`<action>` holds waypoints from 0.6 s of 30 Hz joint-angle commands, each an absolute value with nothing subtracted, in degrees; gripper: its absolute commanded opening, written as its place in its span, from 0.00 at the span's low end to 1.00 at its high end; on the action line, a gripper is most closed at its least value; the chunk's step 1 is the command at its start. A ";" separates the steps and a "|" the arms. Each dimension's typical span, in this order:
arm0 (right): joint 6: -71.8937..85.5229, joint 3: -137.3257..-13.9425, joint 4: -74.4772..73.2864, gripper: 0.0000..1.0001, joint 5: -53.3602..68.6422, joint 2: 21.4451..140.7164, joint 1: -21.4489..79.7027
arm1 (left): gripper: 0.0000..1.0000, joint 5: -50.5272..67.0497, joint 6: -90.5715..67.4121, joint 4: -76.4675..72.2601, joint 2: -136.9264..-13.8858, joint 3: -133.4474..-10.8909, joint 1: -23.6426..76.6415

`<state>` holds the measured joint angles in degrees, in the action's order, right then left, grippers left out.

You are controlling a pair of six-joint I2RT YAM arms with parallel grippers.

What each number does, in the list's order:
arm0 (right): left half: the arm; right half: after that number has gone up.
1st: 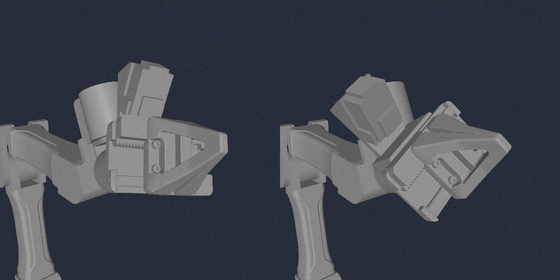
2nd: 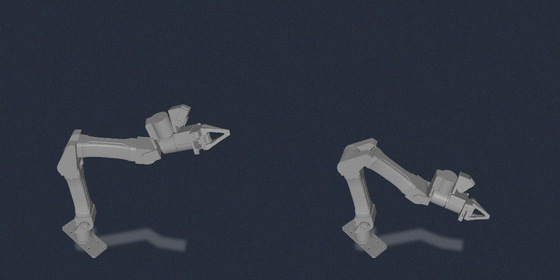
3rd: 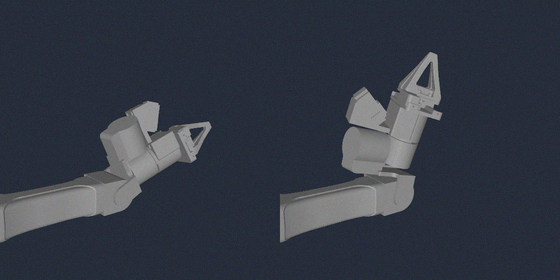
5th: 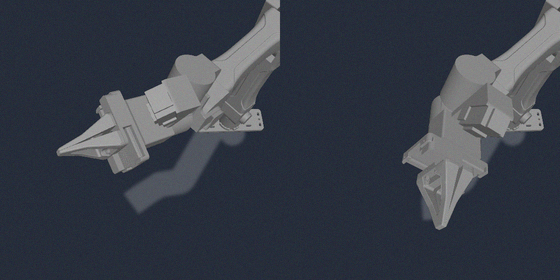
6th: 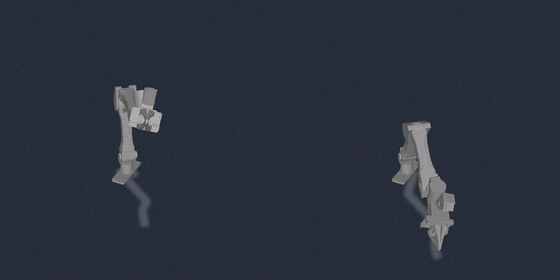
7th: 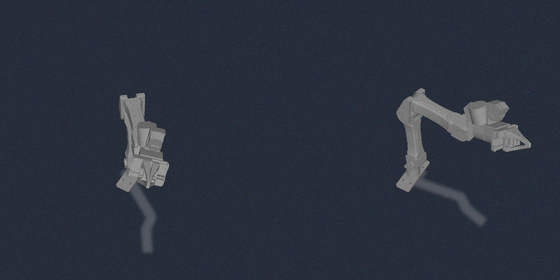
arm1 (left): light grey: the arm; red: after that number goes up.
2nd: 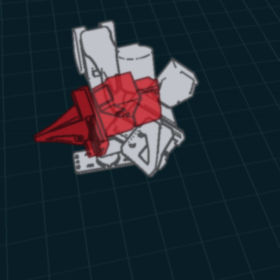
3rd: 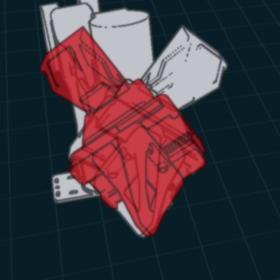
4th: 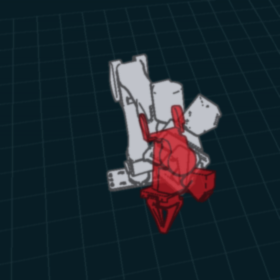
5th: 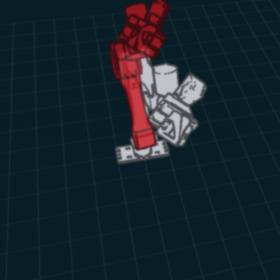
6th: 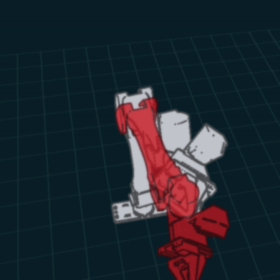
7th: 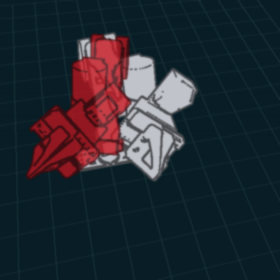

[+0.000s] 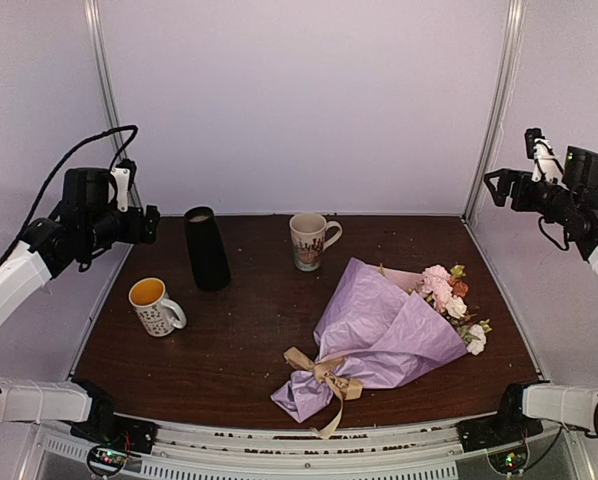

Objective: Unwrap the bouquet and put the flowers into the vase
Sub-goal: Adjust the tied bouquet at the center of the board.

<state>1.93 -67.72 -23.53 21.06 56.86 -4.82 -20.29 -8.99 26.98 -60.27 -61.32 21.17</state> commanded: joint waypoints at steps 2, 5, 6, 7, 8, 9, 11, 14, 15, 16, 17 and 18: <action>-5.00 -64.79 -29.31 1.00 22.60 52.11 -2.89 | 0.97 -12.66 -4.37 21.59 -56.22 -60.87 23.45; -9.68 -62.46 -33.37 0.99 25.13 49.20 -2.03 | 0.97 -13.39 -1.06 23.32 -57.14 -63.88 30.10; -10.76 -61.35 -34.04 0.99 25.78 48.07 -1.77 | 0.97 -13.10 -0.33 24.08 -57.91 -65.13 32.67; -11.60 -59.97 -34.37 0.99 26.35 46.78 -1.51 | 0.97 -13.05 0.37 24.61 -58.83 -66.30 35.54; -12.25 -58.56 -34.44 0.99 26.87 45.61 -1.25 | 0.97 -12.85 1.04 24.99 -60.02 -67.50 39.31; -12.63 -57.16 -34.29 0.99 27.22 44.61 -1.04 | 0.97 -12.49 1.70 25.29 -61.37 -68.64 42.63; -13.12 -54.46 -33.26 0.98 27.28 42.86 -0.72 | 0.95 -11.64 2.35 25.75 -64.60 -70.97 49.12; -13.40 -50.25 -31.38 0.97 26.64 40.58 -0.62 | 0.94 -9.07 2.96 26.22 -70.23 -73.61 58.02; -13.01 -48.68 -30.50 0.97 26.68 39.90 -0.84 | 0.94 -9.02 3.44 26.25 -72.22 -74.21 61.19; -12.69 -46.86 -29.35 0.97 27.25 39.00 -1.28 | 0.94 -9.26 4.01 26.21 -74.49 -74.71 64.42; -12.34 -44.86 -28.24 0.97 27.84 38.10 -1.70 | 0.94 -9.49 4.53 26.26 -76.41 -75.08 66.86; -12.40 -43.08 -27.56 0.97 28.24 37.37 -1.84 | 0.95 -9.89 5.13 26.49 -78.66 -75.65 69.64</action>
